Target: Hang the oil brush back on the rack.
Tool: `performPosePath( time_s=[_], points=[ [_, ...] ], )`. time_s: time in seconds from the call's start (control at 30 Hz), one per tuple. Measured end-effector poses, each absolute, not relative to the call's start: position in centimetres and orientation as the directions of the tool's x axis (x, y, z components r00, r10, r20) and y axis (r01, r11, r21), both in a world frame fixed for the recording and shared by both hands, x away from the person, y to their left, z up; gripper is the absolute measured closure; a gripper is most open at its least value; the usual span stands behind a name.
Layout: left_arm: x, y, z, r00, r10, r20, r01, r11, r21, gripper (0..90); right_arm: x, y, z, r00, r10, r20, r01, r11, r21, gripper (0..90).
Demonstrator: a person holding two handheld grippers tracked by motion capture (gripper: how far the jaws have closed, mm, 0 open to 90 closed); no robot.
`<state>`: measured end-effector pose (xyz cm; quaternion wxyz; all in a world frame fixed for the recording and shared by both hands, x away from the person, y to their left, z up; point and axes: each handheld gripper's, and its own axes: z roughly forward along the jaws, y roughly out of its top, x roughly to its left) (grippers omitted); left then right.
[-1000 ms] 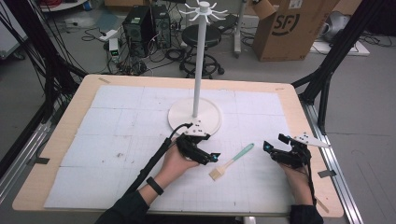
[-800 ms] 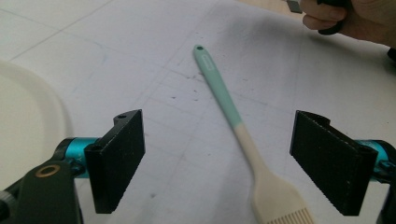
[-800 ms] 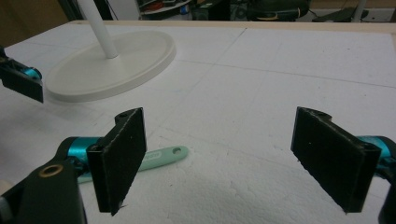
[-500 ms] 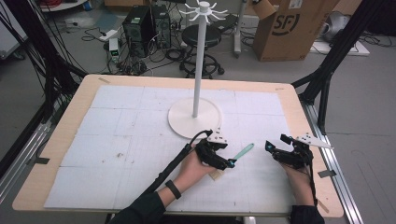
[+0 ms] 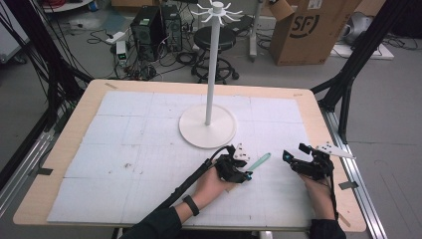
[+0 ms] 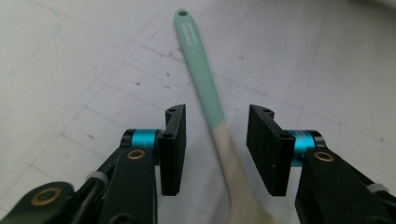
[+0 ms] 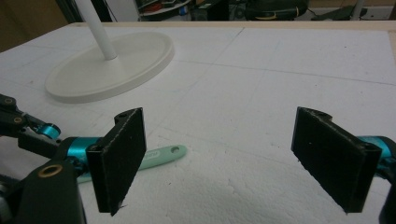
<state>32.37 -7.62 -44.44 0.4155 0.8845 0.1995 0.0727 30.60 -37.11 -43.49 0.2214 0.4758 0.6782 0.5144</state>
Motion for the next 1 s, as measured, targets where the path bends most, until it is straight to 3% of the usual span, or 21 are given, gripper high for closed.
performPosePath(
  time_s=[0.57, 1.0],
  points=[
    [31.89, -7.80, -44.32, 0.892, 0.451, -0.040, 0.326, -0.580, 0.747, 79.9, 30.56, -37.30, -43.48, -0.448, 0.872, 0.194, 0.414, 0.010, 0.910, 17.1],
    [31.80, -7.77, -44.28, 0.892, 0.451, -0.027, 0.316, -0.582, 0.749, 82.0, 30.55, -37.41, -43.50, -0.447, 0.872, 0.198, 0.413, 0.005, 0.911, 17.1]
  ],
)
